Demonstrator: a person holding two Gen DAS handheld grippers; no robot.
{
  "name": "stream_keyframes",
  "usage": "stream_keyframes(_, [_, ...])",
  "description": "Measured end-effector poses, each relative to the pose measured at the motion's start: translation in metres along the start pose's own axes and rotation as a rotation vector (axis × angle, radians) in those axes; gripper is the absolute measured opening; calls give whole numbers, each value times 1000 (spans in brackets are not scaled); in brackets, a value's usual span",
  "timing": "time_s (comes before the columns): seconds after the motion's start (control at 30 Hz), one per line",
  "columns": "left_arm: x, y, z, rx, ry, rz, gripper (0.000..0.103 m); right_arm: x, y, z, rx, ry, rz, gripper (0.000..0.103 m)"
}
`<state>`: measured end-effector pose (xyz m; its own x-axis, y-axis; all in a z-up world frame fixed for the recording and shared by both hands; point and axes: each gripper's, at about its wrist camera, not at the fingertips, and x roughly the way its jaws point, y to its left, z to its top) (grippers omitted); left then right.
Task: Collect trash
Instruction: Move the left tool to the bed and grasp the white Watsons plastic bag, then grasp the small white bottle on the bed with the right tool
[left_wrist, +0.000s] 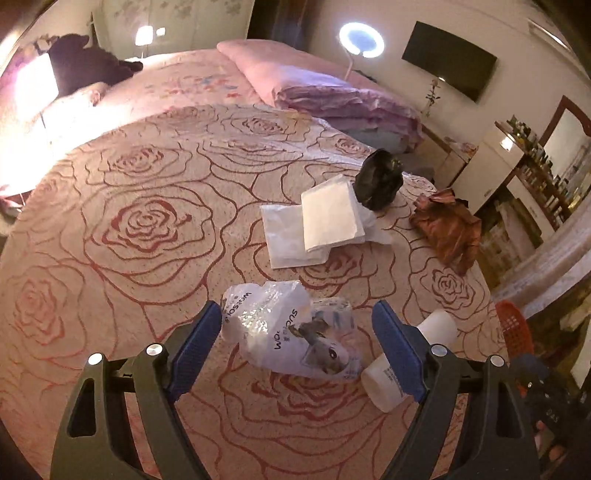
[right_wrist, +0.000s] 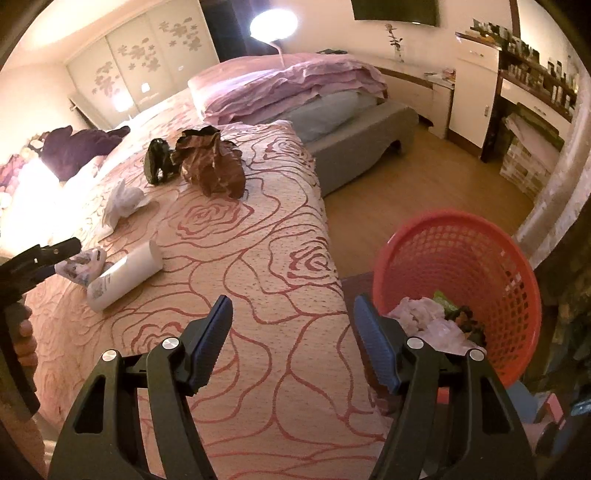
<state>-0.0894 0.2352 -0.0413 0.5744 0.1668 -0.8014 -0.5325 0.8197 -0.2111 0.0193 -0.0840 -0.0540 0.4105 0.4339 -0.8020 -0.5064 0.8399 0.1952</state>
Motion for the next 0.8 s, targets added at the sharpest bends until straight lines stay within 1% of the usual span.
stream_keyframes(0.03, [3,0,0,3,0,1,79,0,1,0,-2,1,0,66])
stream_keyframes(0.1, [6,0,-1,8,4,1,70,1,3,1,-5,4,0,66])
stream_keyframes(0.13, [10,2,-2,4,20,-5,60,1,4,1,-11,6,2,66])
stream_keyframes(0.17, [12,2,-2,-2,29,-9,52,2,7,1,-17,8,3,66])
stream_keyframes(0.2, [15,5,-3,-14,37,-18,51,3,11,2,-27,9,7,66])
stream_keyframes(0.23, [15,6,-3,-19,31,-20,47,3,15,2,-34,9,11,66])
stream_keyframes(0.3, [15,7,-1,-11,23,-25,44,4,26,4,-60,11,26,66])
stream_keyframes(0.37, [15,6,-1,1,13,-26,38,6,33,5,-73,16,39,66])
stream_keyframes(0.6, [11,-1,-7,52,10,-49,34,14,62,9,-118,34,81,66])
stream_keyframes(0.8, [5,-20,-26,116,30,-93,34,14,66,10,-121,39,83,66])
